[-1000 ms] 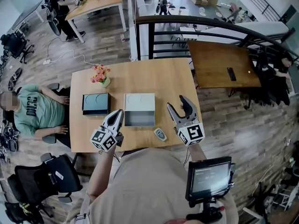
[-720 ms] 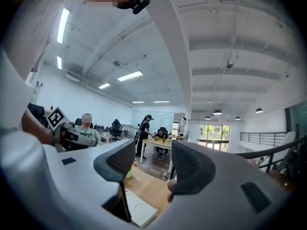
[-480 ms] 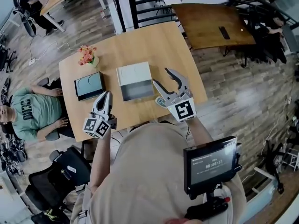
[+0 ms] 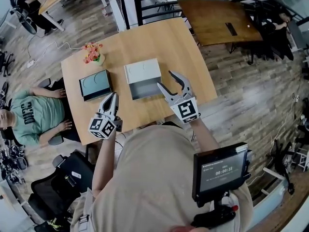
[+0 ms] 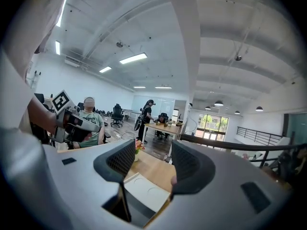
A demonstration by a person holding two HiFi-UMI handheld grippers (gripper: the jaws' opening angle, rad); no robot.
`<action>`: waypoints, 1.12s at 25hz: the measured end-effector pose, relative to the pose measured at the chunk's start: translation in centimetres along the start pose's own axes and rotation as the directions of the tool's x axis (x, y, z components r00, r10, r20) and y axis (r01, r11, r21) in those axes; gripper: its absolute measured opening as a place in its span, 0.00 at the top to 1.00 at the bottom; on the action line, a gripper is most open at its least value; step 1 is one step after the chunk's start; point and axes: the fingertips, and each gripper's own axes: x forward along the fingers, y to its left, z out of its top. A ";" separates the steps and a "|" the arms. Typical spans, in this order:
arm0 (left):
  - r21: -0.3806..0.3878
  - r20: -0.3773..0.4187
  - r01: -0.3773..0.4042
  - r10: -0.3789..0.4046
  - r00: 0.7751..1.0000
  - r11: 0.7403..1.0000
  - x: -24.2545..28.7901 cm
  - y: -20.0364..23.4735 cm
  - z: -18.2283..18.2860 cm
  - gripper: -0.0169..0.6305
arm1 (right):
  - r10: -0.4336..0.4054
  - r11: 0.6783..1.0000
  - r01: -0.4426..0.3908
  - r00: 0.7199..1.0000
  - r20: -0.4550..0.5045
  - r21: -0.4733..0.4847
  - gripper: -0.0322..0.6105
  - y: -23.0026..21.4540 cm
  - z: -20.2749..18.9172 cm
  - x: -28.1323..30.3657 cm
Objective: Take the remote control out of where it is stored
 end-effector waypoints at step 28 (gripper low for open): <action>-0.017 -0.126 0.061 -0.062 0.990 0.998 -1.2 3.4 -2.3 0.97 | -0.065 0.990 0.078 0.992 -0.108 0.121 0.59 3.4 -3.8 2.2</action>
